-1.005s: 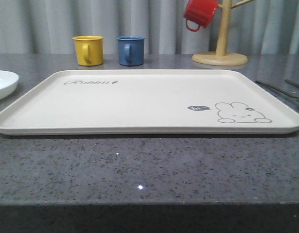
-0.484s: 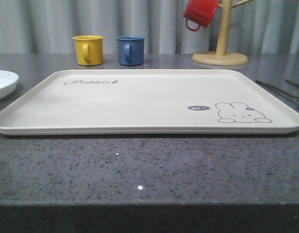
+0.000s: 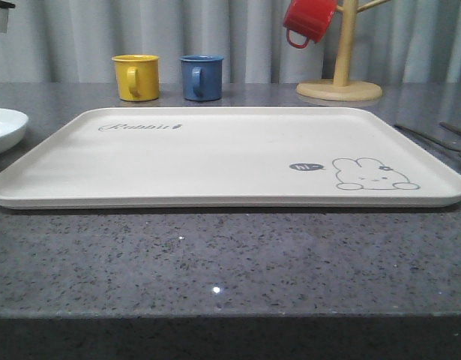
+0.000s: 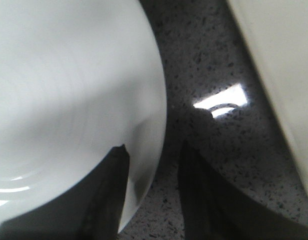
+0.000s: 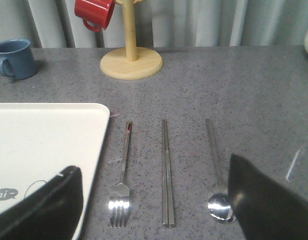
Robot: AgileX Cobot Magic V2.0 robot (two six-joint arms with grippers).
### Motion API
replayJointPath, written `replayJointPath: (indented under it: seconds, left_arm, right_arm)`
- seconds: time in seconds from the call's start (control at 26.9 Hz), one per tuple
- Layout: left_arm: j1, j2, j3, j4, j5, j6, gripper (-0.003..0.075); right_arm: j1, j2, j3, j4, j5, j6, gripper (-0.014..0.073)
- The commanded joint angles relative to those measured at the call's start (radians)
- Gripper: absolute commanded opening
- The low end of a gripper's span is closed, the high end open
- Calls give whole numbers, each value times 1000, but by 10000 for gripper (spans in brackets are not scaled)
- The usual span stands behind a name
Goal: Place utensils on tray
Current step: 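Grasp the white plate rim with the left gripper and lift it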
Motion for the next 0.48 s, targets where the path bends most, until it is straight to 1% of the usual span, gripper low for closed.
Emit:
replayJointPath:
  seconds: [0.0,0.04,0.19,0.22,0.26,0.45]
  left_arm:
    - [-8,-34,-32,0,-29,-3,120]
    - [-8,-34,-32,0,-34,-3,92]
    - [-8,-33,-32,0,-51,-3,24]
    - [-8,-33,-32,10,-54,-3,-7]
    - [-8,-35,-32,11,-55,-3,-18]
    - [-15,-83,-49,20,-70,-3,-18]
  right_arm:
    - [-6,11,-33,-6,-73,-6,615]
    - [-6,11,-33,-6,-73,-6,615]
    - [-6,11,-33,-6,-73,-6,615]
    - [-6,11,-33,-6,-73,-6,615]
    - [-6,11,-33,-6,-73,-6,615]
    - [-6,11,-33,-6,-73,-6,615]
